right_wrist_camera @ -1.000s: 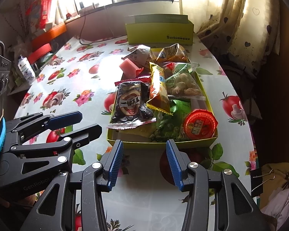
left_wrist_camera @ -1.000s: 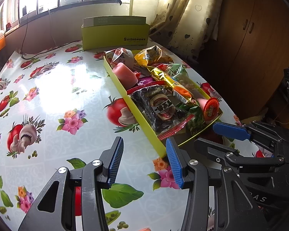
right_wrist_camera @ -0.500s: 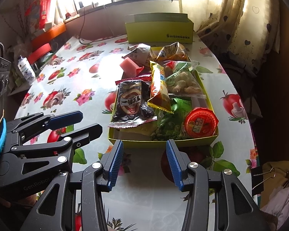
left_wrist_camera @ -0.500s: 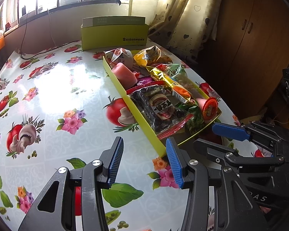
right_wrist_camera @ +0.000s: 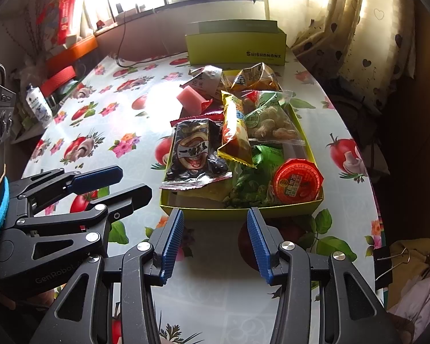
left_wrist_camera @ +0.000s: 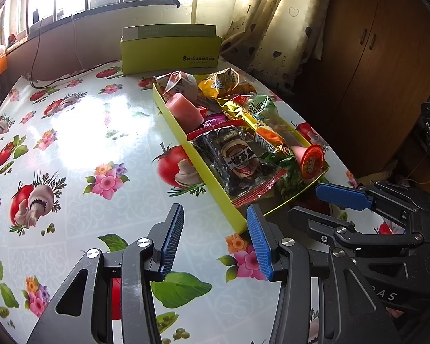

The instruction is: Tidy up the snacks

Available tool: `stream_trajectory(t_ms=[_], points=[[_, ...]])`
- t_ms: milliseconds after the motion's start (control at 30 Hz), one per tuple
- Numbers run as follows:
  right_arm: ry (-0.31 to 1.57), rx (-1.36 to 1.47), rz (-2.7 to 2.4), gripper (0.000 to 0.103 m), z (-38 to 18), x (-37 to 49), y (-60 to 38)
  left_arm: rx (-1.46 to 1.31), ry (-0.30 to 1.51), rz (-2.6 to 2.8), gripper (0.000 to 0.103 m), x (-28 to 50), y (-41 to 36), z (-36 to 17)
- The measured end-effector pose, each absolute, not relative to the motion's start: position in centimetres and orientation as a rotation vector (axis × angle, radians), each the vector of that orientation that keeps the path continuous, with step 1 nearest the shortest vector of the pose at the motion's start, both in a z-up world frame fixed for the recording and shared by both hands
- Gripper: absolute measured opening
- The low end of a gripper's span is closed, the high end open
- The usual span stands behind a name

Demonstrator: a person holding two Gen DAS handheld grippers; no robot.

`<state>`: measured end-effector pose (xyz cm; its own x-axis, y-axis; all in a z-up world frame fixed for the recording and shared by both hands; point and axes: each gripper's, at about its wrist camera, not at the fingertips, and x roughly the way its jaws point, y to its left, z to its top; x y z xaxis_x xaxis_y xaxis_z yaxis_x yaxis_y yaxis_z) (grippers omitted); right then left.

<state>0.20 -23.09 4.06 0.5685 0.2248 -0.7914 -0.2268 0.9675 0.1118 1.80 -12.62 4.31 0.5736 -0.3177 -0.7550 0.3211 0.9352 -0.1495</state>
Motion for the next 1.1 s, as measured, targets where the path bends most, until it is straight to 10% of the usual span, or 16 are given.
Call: stream_trajectory(t_ms=[1100], points=[[0.928,-0.002,0.265,0.045,4.14,0.02,-23.11,0.001,0.884,-0.374,0.047,1.66,-12.66,4.29]])
